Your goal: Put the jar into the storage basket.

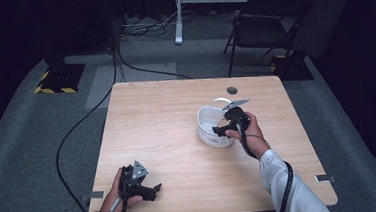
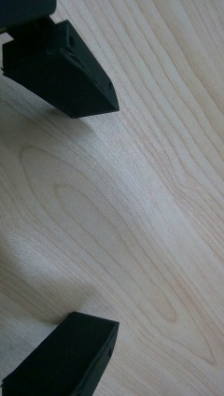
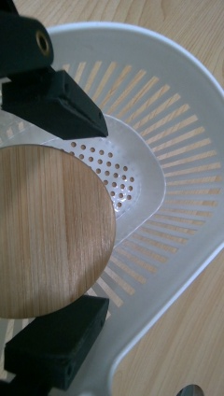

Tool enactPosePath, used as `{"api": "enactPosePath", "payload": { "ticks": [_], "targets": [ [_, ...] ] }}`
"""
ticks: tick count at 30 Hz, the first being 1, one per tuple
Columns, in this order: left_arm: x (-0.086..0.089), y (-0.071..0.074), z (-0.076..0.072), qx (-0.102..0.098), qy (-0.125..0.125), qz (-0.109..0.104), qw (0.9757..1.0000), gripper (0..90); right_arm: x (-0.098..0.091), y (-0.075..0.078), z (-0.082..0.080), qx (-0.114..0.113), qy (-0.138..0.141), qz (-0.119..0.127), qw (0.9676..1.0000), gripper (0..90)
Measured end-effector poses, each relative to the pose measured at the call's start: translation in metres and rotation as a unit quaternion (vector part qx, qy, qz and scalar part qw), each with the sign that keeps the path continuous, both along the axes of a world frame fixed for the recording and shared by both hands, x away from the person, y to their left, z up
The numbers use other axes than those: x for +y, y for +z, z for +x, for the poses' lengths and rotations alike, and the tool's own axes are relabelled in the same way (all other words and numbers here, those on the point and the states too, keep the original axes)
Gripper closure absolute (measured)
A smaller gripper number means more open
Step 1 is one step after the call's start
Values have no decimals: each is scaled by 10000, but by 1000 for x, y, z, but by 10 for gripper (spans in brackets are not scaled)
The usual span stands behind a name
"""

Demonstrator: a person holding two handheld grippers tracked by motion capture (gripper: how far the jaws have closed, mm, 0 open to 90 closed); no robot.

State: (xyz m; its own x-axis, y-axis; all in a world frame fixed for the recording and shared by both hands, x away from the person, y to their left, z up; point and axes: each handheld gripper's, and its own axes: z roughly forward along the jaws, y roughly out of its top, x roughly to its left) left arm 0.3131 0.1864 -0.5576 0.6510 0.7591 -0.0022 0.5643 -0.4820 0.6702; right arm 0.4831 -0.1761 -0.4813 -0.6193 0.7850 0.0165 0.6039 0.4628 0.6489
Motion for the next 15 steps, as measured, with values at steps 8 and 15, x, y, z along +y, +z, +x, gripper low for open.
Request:
{"api": "enactPosePath", "payload": {
  "ticks": [8, 15],
  "targets": [
    [0, 0, 0, 0, -1, 1, 10000, 0, 0, 0, -1, -100, -5, -7, 9999, 51],
    [0, 0, 0, -1, -2, 0, 10000, 0, 0, 2, -3, -213, 87, 94, 9997, 55]
  ]
}}
